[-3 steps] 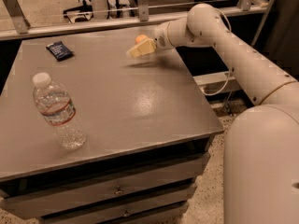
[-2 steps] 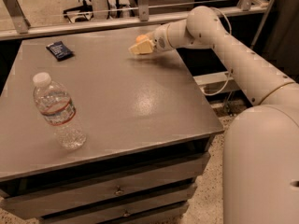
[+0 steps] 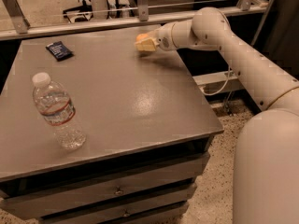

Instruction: Move orange near water bottle

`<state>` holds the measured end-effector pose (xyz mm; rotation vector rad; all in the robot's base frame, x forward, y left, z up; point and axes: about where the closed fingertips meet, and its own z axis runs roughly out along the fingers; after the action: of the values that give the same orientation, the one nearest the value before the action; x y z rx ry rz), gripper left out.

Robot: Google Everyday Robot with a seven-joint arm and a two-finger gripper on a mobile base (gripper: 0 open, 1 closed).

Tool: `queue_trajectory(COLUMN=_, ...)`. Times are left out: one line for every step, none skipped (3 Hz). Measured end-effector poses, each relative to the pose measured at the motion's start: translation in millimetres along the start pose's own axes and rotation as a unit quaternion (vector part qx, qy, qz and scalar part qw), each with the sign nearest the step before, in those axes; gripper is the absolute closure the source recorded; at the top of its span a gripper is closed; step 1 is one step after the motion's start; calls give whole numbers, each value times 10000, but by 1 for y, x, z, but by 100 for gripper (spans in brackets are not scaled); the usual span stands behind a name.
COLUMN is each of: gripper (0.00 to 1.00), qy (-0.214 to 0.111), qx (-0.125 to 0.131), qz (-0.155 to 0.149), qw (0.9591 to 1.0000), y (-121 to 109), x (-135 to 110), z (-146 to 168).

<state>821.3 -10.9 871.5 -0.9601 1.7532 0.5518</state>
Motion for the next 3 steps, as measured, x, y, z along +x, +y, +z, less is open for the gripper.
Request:
queue_trajectory(gripper=100, qy=-218, qx=-187, qz=-216, qw=9994, y=23, x=-20, z=-45)
queue_trajectory(gripper=100, qy=-293, qx=-540, qz=-325, qw=9976, y=57, x=-21, z=-81)
queue_trajectory(gripper=100, qy=-315, qx=-1083, qz=-263, qw=9933, y=111, x=-17, z=-114)
